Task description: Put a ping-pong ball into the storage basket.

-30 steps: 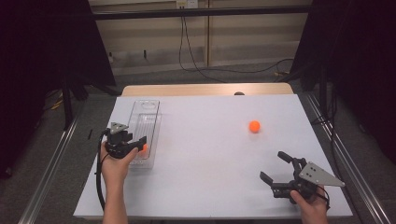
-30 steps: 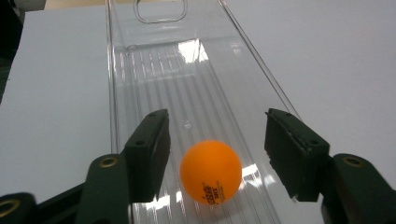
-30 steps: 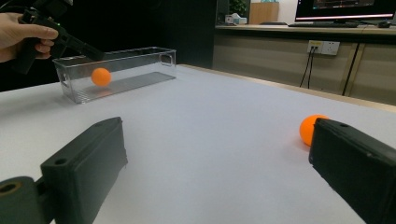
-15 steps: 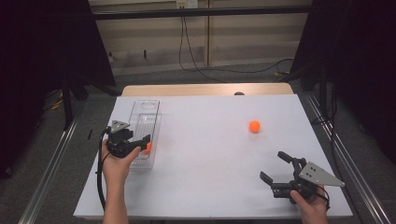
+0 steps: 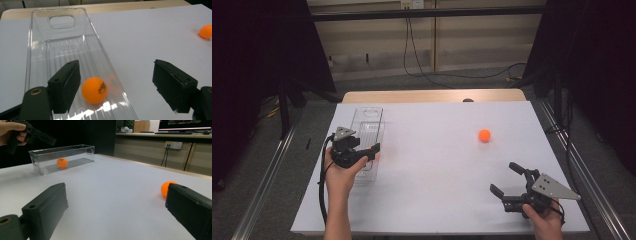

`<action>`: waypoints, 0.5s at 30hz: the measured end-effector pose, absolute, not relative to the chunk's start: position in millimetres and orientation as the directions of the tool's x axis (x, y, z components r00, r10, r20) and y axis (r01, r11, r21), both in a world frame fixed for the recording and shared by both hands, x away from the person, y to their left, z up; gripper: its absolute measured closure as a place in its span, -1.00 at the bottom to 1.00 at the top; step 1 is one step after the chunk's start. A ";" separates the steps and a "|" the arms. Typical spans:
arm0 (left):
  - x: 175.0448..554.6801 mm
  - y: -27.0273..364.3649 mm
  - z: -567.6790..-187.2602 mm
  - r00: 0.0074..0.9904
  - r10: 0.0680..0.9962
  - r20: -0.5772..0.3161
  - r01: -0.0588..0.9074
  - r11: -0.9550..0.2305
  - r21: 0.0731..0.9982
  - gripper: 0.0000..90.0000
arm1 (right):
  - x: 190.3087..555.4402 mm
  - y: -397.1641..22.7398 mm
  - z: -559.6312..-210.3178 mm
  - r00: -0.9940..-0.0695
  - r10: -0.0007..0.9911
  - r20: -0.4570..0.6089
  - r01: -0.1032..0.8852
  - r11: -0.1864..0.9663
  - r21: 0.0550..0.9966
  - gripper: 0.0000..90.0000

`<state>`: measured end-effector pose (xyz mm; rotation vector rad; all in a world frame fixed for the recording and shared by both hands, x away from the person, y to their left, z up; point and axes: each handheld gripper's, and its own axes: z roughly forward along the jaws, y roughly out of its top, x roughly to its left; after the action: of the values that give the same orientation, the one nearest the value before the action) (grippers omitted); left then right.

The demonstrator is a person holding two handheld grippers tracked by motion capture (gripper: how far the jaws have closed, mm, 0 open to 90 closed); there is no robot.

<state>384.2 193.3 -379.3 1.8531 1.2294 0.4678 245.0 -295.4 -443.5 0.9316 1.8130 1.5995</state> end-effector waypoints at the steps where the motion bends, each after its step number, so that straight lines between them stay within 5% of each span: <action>1: 384.2 192.5 -378.9 0.452 0.881 -0.137 0.565 -0.164 0.809 -0.51 | 244.9 -295.3 -443.5 -0.614 0.788 0.043 0.142 0.057 0.988 -0.92; 15: 384.5 174.2 -378.4 0.505 0.850 -0.151 0.551 -0.183 0.814 -0.58 | 244.9 -295.9 -443.5 -0.608 0.793 0.047 0.147 0.054 0.988 -0.92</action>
<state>384.5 174.2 -378.4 1.8657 1.1615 0.4260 244.9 -295.9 -443.5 0.9392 1.8112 1.5947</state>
